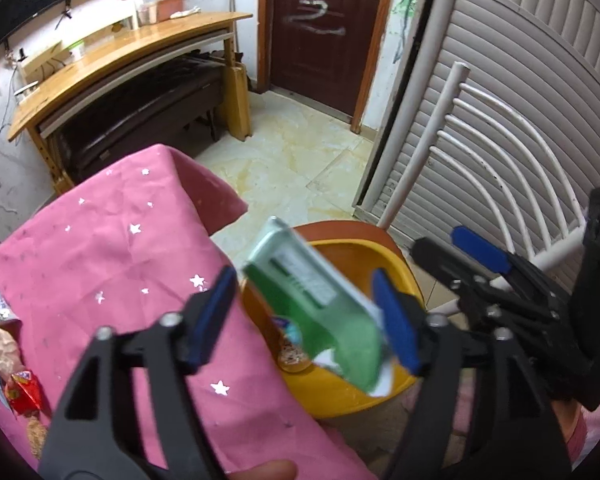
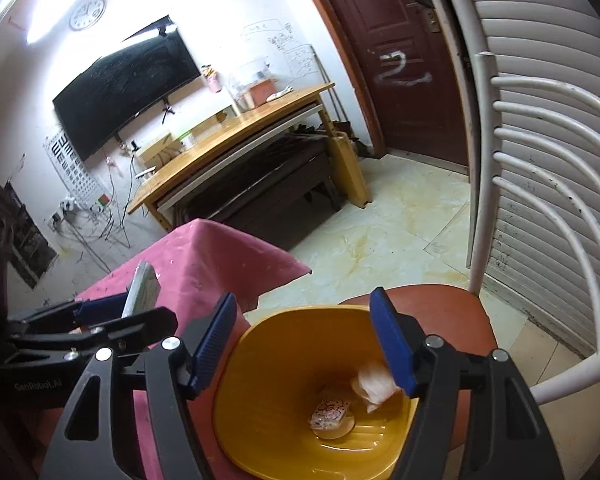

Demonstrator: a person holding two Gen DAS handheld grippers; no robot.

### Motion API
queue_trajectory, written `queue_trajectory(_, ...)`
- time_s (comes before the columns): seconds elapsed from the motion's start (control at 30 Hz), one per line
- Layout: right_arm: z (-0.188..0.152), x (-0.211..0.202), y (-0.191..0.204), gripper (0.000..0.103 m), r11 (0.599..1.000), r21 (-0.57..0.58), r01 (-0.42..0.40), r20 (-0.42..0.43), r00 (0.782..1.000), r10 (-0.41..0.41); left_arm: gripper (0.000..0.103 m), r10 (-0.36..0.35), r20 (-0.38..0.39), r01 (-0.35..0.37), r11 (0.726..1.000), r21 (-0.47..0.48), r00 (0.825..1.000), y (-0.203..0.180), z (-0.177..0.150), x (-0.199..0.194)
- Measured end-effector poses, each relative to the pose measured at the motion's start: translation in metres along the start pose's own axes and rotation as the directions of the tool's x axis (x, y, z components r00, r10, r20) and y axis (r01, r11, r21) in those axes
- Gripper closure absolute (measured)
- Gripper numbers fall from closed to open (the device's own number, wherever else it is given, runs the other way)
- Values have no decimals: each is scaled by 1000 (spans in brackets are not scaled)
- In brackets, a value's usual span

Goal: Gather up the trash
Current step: 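Carry the packet and tissue to the yellow bin and release them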

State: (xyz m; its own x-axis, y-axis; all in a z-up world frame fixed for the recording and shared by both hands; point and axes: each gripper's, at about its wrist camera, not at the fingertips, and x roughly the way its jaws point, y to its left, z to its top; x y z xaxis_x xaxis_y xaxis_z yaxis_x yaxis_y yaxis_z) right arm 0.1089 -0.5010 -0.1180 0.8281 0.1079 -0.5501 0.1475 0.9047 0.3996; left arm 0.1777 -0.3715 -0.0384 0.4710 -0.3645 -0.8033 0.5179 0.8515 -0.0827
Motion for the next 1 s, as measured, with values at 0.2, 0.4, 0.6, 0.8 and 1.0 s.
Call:
queue_trajectory(0.2, 2, -5, -6, 39, 1000, 23, 18, 28, 999, -19, 30, 7, 5, -7, 1000, -21, 1000, 7, 2, -2)
queue_trajectory(0.4, 3, -4, 6, 39, 1000, -13, 3, 23, 1000, -2, 29, 11, 28, -9, 999, -49, 1000, 18, -1, -17)
queue_trajectory(0.6, 3, -8, 27, 39, 998, -55, -35, 33, 999, 37, 23, 38, 87, -29, 995, -95, 995, 43, -10, -49)
queue_trajectory(0.8, 0, -8, 67, 38, 989, -105, -103, 23, 994, 106, 19, 105, 174, -83, 988, -129, 979, 81, -28, -102)
queue_trajectory(1.0, -5, -6, 116, 32, 970, -177, -165, 6, 986, 169, 18, 177, 210, -144, 976, -161, 962, 117, -48, -137)
